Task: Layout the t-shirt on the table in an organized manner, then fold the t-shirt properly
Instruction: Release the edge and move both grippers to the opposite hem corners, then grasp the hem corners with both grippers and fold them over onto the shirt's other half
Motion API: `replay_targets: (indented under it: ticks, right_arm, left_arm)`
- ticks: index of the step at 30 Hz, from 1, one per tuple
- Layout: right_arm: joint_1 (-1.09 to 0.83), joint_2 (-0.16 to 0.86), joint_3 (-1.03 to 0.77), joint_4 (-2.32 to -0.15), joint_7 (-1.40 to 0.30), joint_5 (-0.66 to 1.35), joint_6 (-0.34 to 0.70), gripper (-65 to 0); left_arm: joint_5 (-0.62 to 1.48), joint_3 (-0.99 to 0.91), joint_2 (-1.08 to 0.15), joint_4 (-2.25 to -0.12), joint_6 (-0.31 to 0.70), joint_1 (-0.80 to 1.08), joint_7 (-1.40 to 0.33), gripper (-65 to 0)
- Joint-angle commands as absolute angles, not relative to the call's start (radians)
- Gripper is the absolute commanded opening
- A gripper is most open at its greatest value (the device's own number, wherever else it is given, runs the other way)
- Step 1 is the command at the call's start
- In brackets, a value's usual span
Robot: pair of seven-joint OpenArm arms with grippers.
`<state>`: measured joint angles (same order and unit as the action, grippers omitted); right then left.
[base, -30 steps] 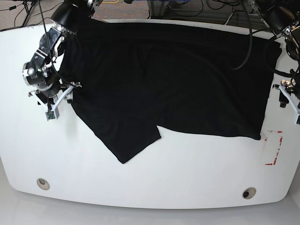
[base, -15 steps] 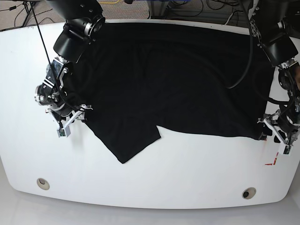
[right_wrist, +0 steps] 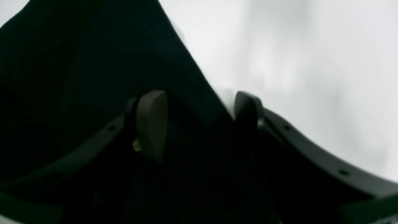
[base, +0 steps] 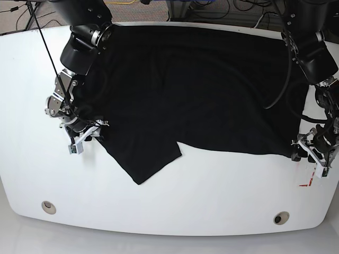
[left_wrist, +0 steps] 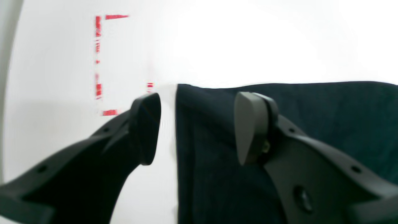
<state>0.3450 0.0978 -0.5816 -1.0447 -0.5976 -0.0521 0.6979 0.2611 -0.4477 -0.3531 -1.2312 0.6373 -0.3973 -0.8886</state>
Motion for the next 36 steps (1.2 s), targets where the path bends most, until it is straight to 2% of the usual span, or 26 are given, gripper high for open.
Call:
replay_targets:
  ticks: [1, 5, 8, 14, 16, 24, 29, 36]
  right_arm:
    - [0.340, 0.082, -0.550, -1.059, -0.610, -0.058, 0.698, -32.3]
    - [0.318, 0.070, -0.513, -1.096, -0.610, -0.056, 0.698, -35.2]
    - [0.308, 0.045, -0.486, -1.102, -0.610, -0.064, 0.698, -42.5]
    - [0.308, 0.047, -0.481, -1.101, -0.610, -0.065, 0.698, -61.8]
    - [0.308, 0.047, -0.479, -1.101, -0.610, -0.065, 0.698, -65.0]
    - [0.308, 0.048, -0.478, -1.101, -0.610, -0.067, 0.698, -65.0]
    - [0.309, 0.048, -0.478, -1.101, -0.610, -0.067, 0.698, -65.0]
    - [0.311, 0.048, -0.478, -1.101, -0.610, -0.067, 0.698, -65.0]
  left_arm:
    - [0.271, -0.450, -0.372, -1.228, 0.638, -0.415, -0.843, -29.9]
    - [0.271, -0.452, -0.386, -1.176, 0.621, -0.415, -0.802, -29.9]
    - [0.271, -0.452, -0.395, -1.113, 0.593, -0.421, -0.771, -29.7]
    - [0.271, -0.450, -0.398, -1.003, 0.584, -0.463, -0.705, -29.4]
    - [0.271, -0.450, -0.400, -0.955, 0.584, -0.481, -0.691, -29.4]
    - [0.257, -0.441, -0.427, -0.697, 0.579, -0.581, -0.562, -29.3]
    - [0.174, -0.395, -0.427, -0.556, 0.518, -0.641, -0.464, -29.3]
    - [0.157, -0.358, -0.427, -0.486, 0.503, -0.648, -0.423, -29.2]
